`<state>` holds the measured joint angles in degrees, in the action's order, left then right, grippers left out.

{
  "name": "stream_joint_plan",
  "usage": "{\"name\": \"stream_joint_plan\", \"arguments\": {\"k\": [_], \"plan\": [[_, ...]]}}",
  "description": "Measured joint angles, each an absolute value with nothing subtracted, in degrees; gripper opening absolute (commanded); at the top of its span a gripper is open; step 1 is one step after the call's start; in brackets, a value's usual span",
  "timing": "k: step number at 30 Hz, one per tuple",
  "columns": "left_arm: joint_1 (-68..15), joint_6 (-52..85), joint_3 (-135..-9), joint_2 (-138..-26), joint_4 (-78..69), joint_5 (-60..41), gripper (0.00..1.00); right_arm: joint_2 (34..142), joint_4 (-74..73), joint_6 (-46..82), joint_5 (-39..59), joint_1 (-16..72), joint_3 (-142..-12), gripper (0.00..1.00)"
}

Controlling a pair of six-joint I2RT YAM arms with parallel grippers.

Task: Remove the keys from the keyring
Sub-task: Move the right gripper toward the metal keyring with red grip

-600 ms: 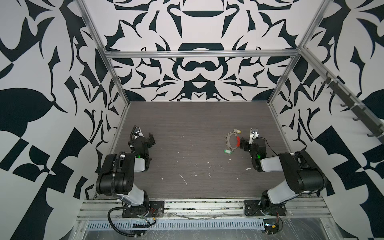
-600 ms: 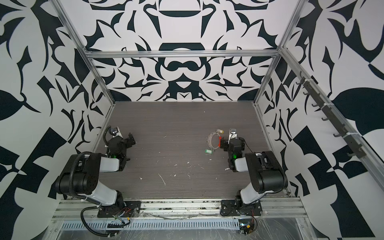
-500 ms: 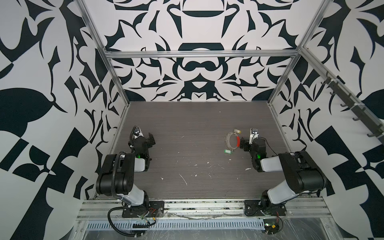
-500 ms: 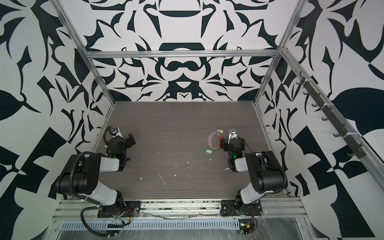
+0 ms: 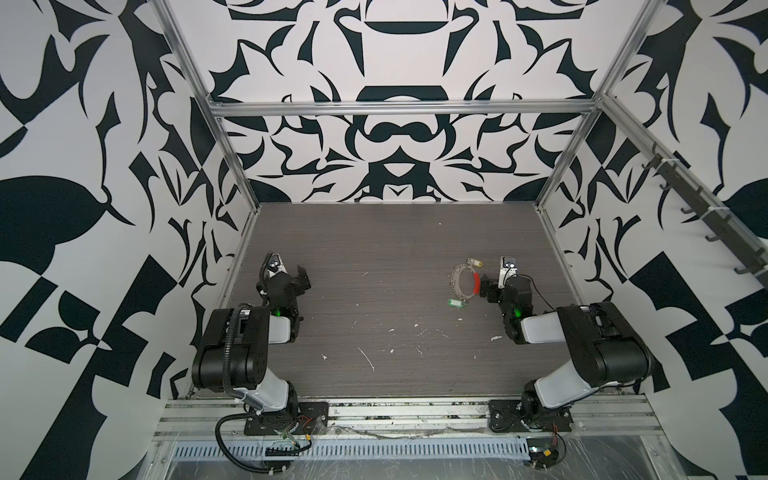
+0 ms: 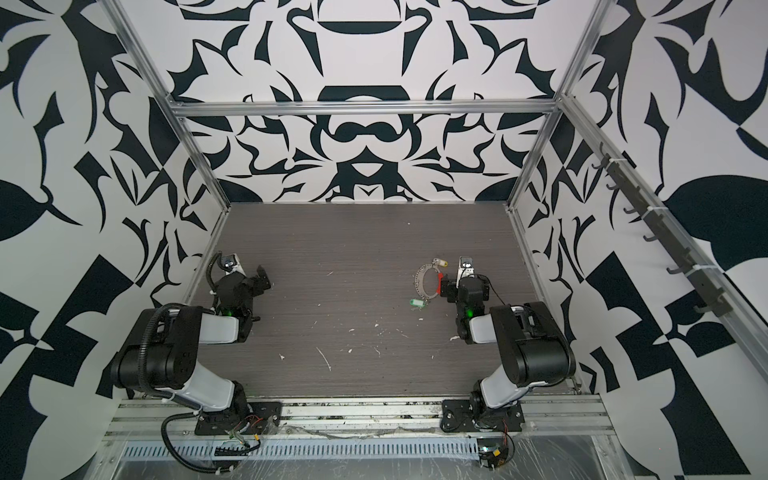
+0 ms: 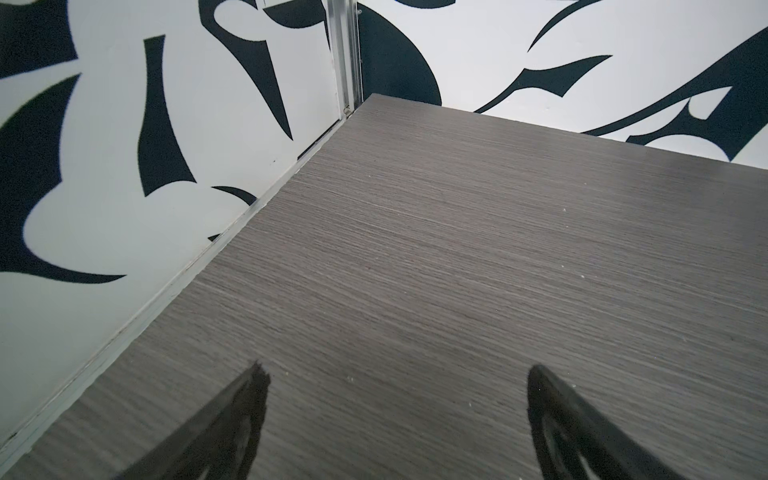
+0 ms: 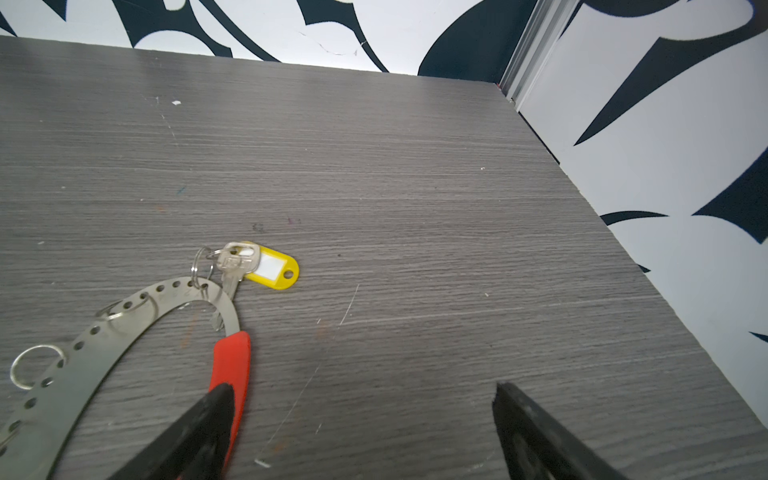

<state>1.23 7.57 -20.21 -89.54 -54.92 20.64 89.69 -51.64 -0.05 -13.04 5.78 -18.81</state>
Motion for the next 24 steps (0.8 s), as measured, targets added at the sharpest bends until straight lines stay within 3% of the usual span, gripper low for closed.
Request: {"name": "stream_joint_plan", "arguments": {"k": [18,24], "plan": [[1.2,7.5,-20.2,-89.5,-55.1,20.7,1.00,89.4,-51.0,-0.2,-12.6,5.8,-18.9,1.00],[1.0,7.5,-20.3,-86.9,-52.0,21.0,0.99,79.9,-39.0,0.3,-12.8,5.8,-22.0,1.00]]}}
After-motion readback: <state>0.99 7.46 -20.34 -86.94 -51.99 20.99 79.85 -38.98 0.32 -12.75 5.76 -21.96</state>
